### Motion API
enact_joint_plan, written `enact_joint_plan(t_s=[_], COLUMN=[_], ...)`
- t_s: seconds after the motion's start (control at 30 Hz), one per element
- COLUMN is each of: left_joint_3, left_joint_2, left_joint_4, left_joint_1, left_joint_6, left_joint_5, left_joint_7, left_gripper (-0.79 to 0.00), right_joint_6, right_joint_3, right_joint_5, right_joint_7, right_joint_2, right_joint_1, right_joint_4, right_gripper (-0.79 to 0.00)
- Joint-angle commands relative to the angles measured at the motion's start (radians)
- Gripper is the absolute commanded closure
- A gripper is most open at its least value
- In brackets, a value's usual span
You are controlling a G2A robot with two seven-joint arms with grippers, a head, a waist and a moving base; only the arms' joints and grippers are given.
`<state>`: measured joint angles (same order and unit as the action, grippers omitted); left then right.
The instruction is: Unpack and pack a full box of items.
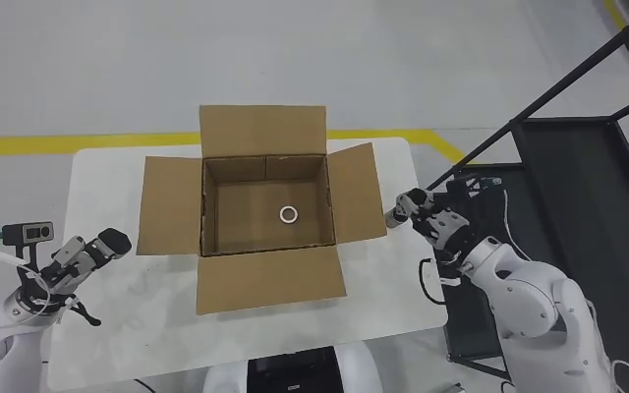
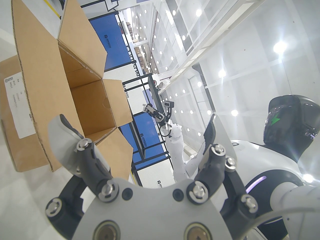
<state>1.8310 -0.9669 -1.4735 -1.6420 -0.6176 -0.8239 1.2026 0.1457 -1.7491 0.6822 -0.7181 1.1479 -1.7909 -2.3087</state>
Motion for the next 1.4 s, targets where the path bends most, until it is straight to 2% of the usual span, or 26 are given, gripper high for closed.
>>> enact_joint_plan(t_s=[0.0, 0.2, 0.4, 0.6, 0.97, 1.0, 1.07, 1.1, 1.23, 1.37], left_joint_3=[0.000, 0.000, 0.000, 0.000, 0.000, 0.000, 0.000, 0.000, 0.000, 0.000], left_joint_2=[0.000, 0.000, 0.000, 0.000, 0.000, 0.000, 0.000, 0.000, 0.000, 0.000], left_joint_4=[0.000, 0.000, 0.000, 0.000, 0.000, 0.000, 0.000, 0.000, 0.000, 0.000], left_joint_1=[0.000, 0.000, 0.000, 0.000, 0.000, 0.000, 0.000, 0.000, 0.000, 0.000], left_joint_6=[0.000, 0.000, 0.000, 0.000, 0.000, 0.000, 0.000, 0.000, 0.000, 0.000], left_joint_5=[0.000, 0.000, 0.000, 0.000, 0.000, 0.000, 0.000, 0.000, 0.000, 0.000], left_joint_7=[0.000, 0.000, 0.000, 0.000, 0.000, 0.000, 0.000, 0.000, 0.000, 0.000], left_gripper=[-0.785, -0.785, -0.785, -0.785, -0.785, -0.785, -0.785, -0.785, -0.785, -0.785], right_joint_6=[0.004, -0.086, -0.214, -0.271, -0.360, -0.371, -0.391, -0.399, -0.414, -0.405], right_joint_3=[0.068, 0.377, 0.653, 0.827, 1.021, 1.031, 1.048, 1.054, 1.062, 1.050], right_joint_5=[0.014, 0.125, 0.214, 0.274, 0.252, 0.246, 0.241, 0.232, 0.209, 0.222], right_joint_7=[-0.069, -0.223, -0.255, -0.224, -0.179, -0.173, -0.164, -0.161, -0.140, -0.140], right_joint_2=[-0.003, 0.006, 0.044, 0.082, 0.164, 0.172, 0.187, 0.194, 0.214, 0.214], right_joint_1=[0.070, 0.365, 0.603, 0.706, 0.873, 0.887, 0.914, 0.926, 0.957, 0.942], right_joint_4=[0.002, 0.151, 0.352, 0.494, 0.731, 0.754, 0.799, 0.818, 0.868, 0.857], right_gripper=[0.000, 0.000, 0.000, 0.000, 0.000, -0.043, -0.416, -0.785, -0.785, -0.785])
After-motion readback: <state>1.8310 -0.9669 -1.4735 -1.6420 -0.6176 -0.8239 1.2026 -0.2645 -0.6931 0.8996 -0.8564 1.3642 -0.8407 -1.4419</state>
